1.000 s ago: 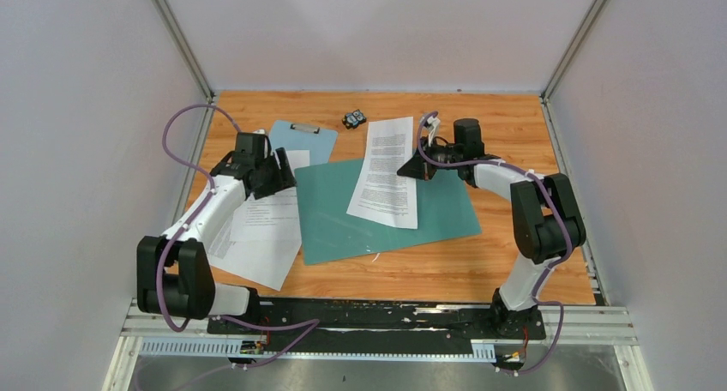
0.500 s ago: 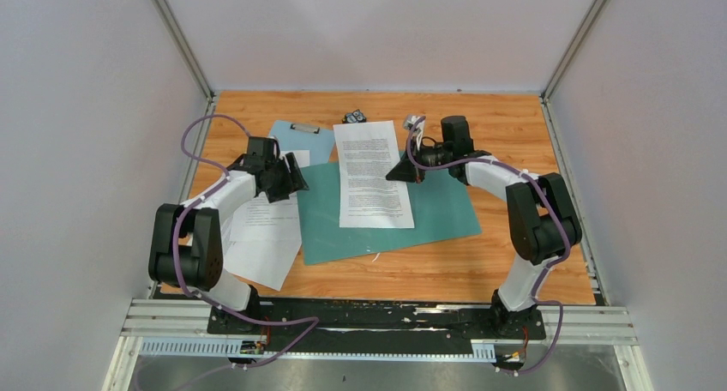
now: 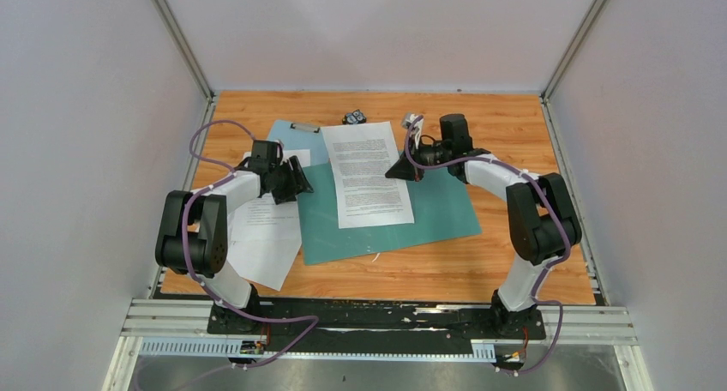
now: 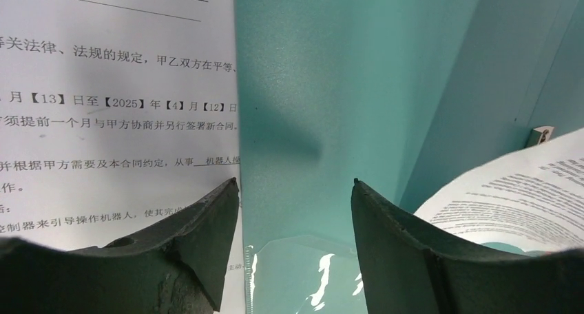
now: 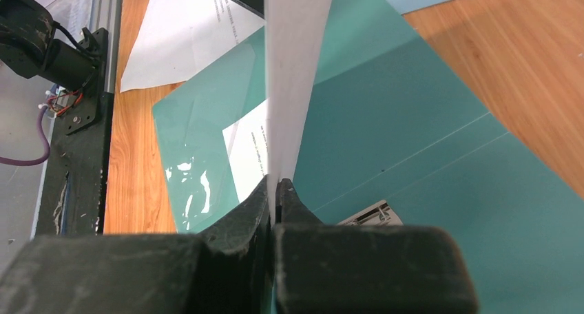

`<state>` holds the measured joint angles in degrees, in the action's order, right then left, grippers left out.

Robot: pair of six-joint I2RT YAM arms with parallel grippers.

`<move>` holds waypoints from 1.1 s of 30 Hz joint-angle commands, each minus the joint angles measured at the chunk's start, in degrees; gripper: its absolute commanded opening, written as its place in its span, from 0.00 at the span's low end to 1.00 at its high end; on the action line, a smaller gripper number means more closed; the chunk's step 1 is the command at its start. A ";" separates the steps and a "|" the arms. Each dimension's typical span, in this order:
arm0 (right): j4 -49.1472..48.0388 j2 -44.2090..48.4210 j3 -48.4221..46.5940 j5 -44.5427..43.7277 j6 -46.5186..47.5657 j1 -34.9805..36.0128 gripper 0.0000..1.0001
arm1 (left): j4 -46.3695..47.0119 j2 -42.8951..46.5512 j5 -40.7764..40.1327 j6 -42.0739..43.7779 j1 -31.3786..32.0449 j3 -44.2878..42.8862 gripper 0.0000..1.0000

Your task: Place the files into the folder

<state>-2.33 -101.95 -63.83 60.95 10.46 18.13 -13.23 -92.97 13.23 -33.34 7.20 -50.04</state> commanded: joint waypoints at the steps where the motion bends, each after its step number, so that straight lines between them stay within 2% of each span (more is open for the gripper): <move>1: 2.96 -2.68 -2.96 0.30 0.69 0.46 0.00 | 3.34 -0.60 1.62 -0.70 0.10 0.91 0.68; 14: 6.76 -7.78 -6.68 -7.41 -9.12 2.37 0.00 | 3.47 -0.20 2.37 -1.28 0.17 1.35 0.66; 27: 12.51 -12.43 -10.81 -8.00 -9.58 4.42 0.00 | 4.71 0.81 3.63 -1.78 0.11 1.79 0.65; 33: 11.85 -13.16 -10.98 -7.80 -9.41 5.88 0.00 | 5.23 1.20 4.90 -1.72 0.15 1.96 0.65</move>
<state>10.11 -114.24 -72.75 52.51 1.10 22.81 -9.76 -93.45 16.32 -34.54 7.20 -48.93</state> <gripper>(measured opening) 0.010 0.650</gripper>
